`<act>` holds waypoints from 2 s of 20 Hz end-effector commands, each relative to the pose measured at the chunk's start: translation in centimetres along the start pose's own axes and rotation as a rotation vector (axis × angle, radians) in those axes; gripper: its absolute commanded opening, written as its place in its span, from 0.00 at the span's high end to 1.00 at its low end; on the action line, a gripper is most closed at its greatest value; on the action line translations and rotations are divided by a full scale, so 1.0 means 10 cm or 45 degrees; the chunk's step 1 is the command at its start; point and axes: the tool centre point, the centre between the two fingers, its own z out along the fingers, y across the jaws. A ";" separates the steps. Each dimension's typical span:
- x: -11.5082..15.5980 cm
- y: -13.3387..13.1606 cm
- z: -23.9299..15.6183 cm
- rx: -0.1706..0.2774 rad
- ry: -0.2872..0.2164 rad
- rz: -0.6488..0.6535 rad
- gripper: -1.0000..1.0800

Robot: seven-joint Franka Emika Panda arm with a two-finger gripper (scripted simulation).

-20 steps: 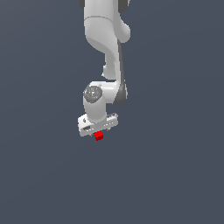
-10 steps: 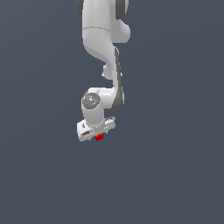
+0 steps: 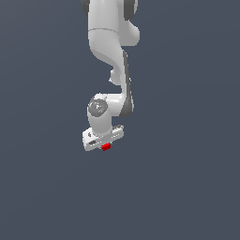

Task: Pick up the red cube and move it to a goal position.

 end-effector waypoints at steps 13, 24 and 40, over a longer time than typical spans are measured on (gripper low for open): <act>0.11 -0.12 -0.11 0.000 0.000 0.001 1.00; 0.76 -0.78 -0.74 0.000 0.000 0.001 1.00; 1.29 -1.24 -1.21 0.000 0.000 0.001 1.00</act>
